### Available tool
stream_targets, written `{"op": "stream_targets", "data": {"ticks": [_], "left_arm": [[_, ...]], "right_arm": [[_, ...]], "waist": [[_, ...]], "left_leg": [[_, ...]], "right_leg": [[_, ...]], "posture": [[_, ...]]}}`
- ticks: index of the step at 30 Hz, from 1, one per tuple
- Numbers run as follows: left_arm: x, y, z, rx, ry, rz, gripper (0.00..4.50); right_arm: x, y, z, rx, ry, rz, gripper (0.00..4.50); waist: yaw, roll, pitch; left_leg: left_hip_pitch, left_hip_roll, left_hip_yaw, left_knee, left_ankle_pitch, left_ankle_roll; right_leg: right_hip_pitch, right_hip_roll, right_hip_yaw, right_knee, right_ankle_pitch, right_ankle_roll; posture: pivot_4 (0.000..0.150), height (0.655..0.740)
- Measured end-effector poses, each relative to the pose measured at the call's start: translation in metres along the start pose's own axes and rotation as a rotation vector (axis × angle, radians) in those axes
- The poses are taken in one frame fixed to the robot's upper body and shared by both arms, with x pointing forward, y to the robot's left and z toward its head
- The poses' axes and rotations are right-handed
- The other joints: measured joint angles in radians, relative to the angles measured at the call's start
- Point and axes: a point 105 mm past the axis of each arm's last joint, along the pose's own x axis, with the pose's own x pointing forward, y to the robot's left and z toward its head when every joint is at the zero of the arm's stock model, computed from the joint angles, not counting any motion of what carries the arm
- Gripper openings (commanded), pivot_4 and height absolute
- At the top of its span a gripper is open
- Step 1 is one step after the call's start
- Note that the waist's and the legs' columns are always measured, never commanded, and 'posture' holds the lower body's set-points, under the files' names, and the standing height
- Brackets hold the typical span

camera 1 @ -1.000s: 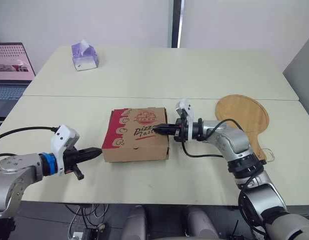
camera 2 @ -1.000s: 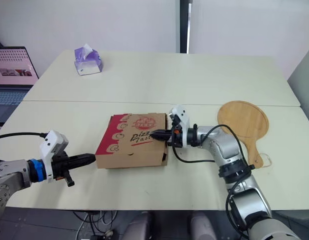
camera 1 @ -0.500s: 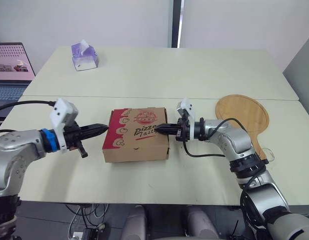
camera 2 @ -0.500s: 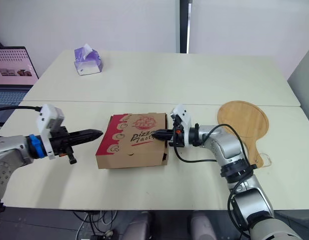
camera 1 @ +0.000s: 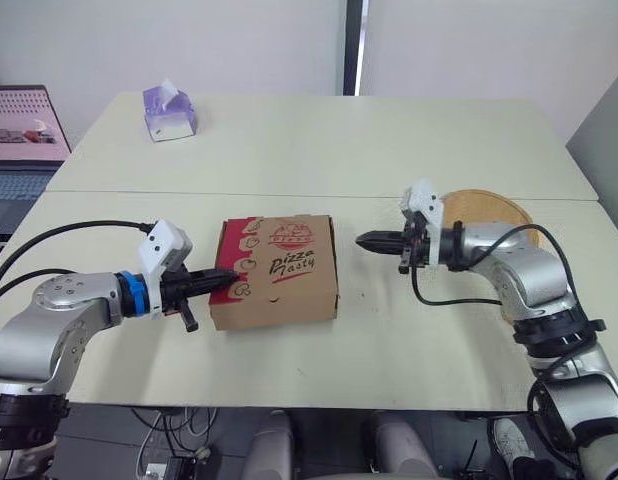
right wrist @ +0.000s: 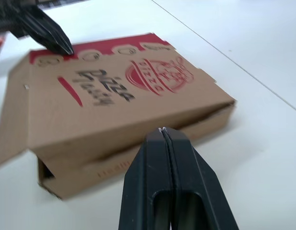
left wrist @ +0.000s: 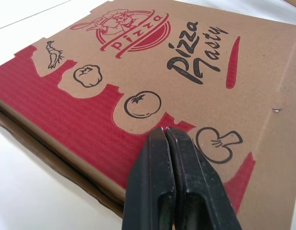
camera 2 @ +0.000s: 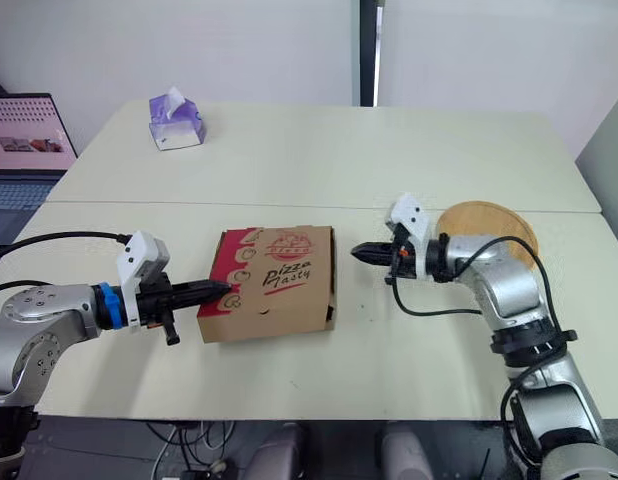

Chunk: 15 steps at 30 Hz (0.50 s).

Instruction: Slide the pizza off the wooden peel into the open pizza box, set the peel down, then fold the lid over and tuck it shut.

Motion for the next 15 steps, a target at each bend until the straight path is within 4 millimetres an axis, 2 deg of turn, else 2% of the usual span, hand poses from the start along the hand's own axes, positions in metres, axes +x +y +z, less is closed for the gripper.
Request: {"op": "stream_targets", "data": {"ticks": [5, 8, 10, 15], "left_arm": [[0.0, 0.003, -0.001, 0.006, 0.004, -0.003, 0.0], [0.001, 0.003, -0.002, 0.006, 0.01, -0.005, 0.0], [0.002, 0.003, -0.001, 0.009, 0.009, -0.007, 0.0], [0.002, 0.003, 0.003, 0.017, 0.003, -0.009, 0.0]], "right_arm": [[-0.011, 0.033, 0.02, -0.183, -0.037, 0.16, 2.67], [-0.005, 0.054, 0.013, -0.255, -0.019, 0.223, 3.77], [0.006, 0.06, 0.008, -0.284, -0.012, 0.223, 4.48], [0.03, 0.065, 0.006, -0.336, -0.017, 0.191, 4.48]], "waist": [[0.001, 0.0, 0.0], [0.001, 0.0, 0.0], [0.001, 0.0, 0.0], [0.003, 0.0, 0.0]], "left_leg": [[0.0, 0.001, -0.001, 0.0, 0.0, 0.0], [0.0, 0.001, -0.001, 0.001, 0.0, 0.0], [0.0, 0.001, -0.001, 0.001, 0.0, 0.0], [0.0, 0.001, -0.001, 0.001, 0.0, 0.0]], "right_leg": [[0.001, 0.0, 0.0, 0.0, 0.0, 0.0], [0.001, 0.0, 0.0, 0.0, 0.0, 0.0], [0.001, 0.0, 0.0, 0.001, 0.0, 0.0], [0.001, 0.0, 0.0, 0.0, 0.0, 0.0]], "posture": [[0.15, 0.74], [0.15, 0.74], [0.15, 0.74], [0.15, 0.74]]}}
